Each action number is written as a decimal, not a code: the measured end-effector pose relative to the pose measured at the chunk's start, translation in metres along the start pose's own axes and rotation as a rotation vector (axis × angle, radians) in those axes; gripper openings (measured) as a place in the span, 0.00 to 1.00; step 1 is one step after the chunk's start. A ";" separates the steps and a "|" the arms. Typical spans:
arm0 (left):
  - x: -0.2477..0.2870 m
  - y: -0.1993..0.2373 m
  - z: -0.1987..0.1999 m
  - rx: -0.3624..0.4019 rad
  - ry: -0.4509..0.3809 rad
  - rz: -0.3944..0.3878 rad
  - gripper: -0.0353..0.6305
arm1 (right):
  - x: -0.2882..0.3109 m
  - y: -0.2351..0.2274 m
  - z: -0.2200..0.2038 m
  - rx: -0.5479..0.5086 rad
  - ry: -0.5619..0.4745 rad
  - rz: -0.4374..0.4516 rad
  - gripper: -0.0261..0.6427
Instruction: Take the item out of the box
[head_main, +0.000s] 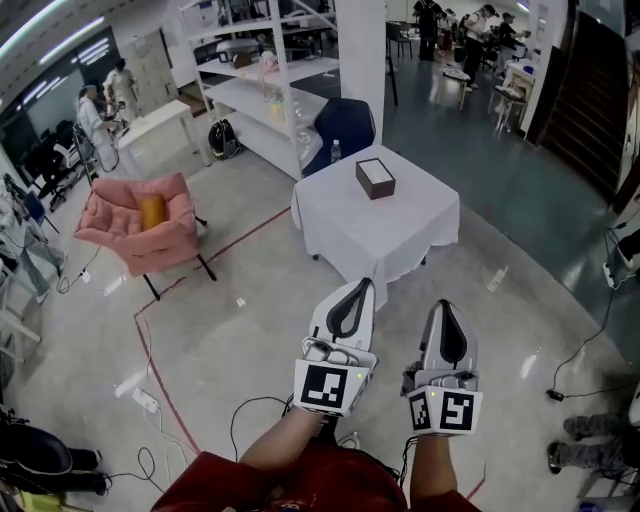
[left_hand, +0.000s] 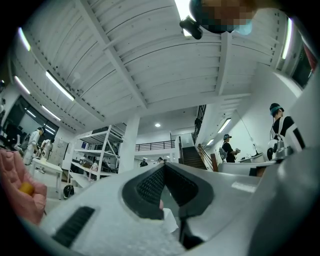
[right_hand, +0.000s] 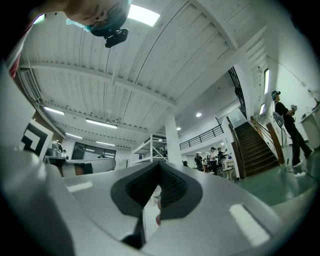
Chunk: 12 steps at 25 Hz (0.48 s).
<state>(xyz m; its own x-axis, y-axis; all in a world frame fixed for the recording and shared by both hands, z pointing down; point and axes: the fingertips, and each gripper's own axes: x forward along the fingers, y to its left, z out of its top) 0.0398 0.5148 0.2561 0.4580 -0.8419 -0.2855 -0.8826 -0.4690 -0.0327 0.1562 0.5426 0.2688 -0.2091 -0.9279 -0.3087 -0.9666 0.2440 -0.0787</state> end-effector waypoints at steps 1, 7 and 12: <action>0.005 0.002 -0.001 -0.001 -0.004 -0.004 0.05 | 0.005 -0.003 -0.001 -0.003 0.001 -0.003 0.04; 0.046 0.017 0.002 -0.027 -0.086 -0.015 0.05 | 0.042 -0.013 -0.009 -0.031 -0.010 0.001 0.04; 0.081 0.042 -0.008 -0.010 -0.094 -0.010 0.05 | 0.085 -0.013 -0.023 -0.051 -0.011 0.009 0.04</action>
<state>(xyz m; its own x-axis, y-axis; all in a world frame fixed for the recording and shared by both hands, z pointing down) 0.0403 0.4246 0.2389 0.4541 -0.8088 -0.3737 -0.8768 -0.4801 -0.0264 0.1479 0.4537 0.2652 -0.2161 -0.9227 -0.3194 -0.9711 0.2370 -0.0276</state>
